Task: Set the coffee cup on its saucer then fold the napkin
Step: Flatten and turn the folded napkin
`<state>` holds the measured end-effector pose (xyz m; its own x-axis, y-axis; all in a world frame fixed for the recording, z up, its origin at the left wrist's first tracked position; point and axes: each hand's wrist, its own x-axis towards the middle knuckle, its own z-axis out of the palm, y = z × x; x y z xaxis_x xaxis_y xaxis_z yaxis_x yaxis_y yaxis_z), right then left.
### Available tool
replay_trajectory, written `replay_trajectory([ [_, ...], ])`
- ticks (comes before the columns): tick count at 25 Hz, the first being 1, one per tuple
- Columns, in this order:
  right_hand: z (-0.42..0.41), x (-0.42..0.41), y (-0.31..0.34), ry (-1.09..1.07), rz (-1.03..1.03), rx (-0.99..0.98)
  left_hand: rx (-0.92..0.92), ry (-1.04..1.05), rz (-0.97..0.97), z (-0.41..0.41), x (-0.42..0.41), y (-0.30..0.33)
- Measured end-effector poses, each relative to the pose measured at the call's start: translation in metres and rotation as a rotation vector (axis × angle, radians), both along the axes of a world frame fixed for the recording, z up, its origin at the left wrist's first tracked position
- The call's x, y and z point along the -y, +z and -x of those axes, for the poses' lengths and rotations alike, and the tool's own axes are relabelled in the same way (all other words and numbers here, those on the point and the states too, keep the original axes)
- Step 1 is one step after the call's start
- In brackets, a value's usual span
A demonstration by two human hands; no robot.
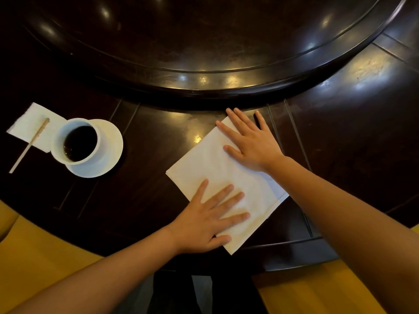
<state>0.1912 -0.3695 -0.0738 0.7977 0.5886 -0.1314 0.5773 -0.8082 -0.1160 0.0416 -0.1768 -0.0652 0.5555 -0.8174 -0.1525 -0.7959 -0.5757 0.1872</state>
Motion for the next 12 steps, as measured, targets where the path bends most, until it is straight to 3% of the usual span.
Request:
replay_trajectory([
  [7, 0.001, -0.001, 0.006, 0.000, 0.013, -0.015, -0.010, -0.291, -0.021, 0.025, -0.018, 0.004],
  [9, 0.009, -0.003, 0.015, -0.016, -0.034, -0.003, -0.078, -0.238, 0.032, 0.025, -0.017, 0.008],
  [12, 0.051, 0.004, 0.029, 0.025, -0.246, -0.003, -0.115, 0.004, 0.137, 0.015, -0.023, 0.015],
])
